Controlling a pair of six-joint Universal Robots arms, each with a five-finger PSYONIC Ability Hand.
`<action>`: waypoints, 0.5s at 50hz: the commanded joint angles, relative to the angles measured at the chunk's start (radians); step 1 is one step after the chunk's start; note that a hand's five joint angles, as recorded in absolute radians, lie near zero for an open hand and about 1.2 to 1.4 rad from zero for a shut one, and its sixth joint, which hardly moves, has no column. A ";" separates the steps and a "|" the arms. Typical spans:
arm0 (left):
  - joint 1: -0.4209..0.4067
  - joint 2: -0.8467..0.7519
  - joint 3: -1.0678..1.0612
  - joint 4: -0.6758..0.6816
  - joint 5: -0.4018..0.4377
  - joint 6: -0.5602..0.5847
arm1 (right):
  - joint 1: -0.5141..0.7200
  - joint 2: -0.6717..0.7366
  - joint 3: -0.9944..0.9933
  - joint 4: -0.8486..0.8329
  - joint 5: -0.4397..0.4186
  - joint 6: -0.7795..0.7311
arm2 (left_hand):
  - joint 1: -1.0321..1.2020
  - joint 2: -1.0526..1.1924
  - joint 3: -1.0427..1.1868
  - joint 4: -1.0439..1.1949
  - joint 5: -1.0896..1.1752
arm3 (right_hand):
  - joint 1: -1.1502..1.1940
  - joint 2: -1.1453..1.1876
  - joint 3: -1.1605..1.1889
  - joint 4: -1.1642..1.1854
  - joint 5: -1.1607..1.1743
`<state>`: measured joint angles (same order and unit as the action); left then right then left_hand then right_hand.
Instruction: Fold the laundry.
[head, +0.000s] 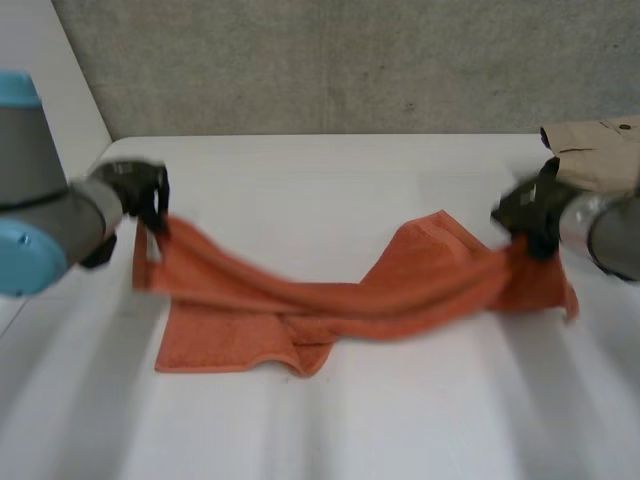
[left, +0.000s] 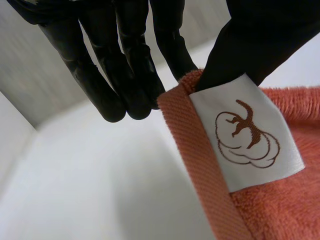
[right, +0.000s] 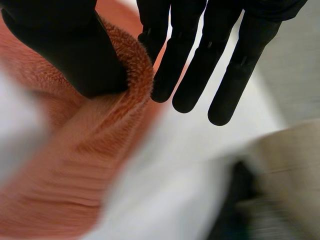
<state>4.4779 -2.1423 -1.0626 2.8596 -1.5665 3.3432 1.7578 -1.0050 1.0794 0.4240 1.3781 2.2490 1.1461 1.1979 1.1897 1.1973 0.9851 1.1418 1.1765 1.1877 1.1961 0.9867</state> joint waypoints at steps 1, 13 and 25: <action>-0.023 -0.005 0.421 0.093 -0.050 -0.116 | 0.049 0.023 -0.269 -0.499 0.171 0.225 | 0.250 0.198 0.207 0.199 0.237 | 0.254 0.220 0.209 0.200 0.235; 0.001 0.096 0.500 0.297 -0.176 -0.177 | 0.075 -0.104 -0.153 -0.869 0.133 0.354 | 0.250 0.198 0.207 0.199 0.237 | 0.254 0.220 0.209 0.200 0.235; 0.058 0.066 0.066 0.254 -0.099 -0.172 | 0.062 -0.092 0.195 -0.617 0.021 0.331 | 0.250 0.198 0.207 0.199 0.237 | 0.254 0.220 0.209 0.200 0.235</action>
<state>4.5085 -2.0393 -0.7852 3.1260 -1.6808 3.1628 1.8306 -1.1211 1.1121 -0.2825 1.4466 2.5956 1.1461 1.1979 1.1900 1.1973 0.9838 1.1418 1.1765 1.1910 1.1963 0.9971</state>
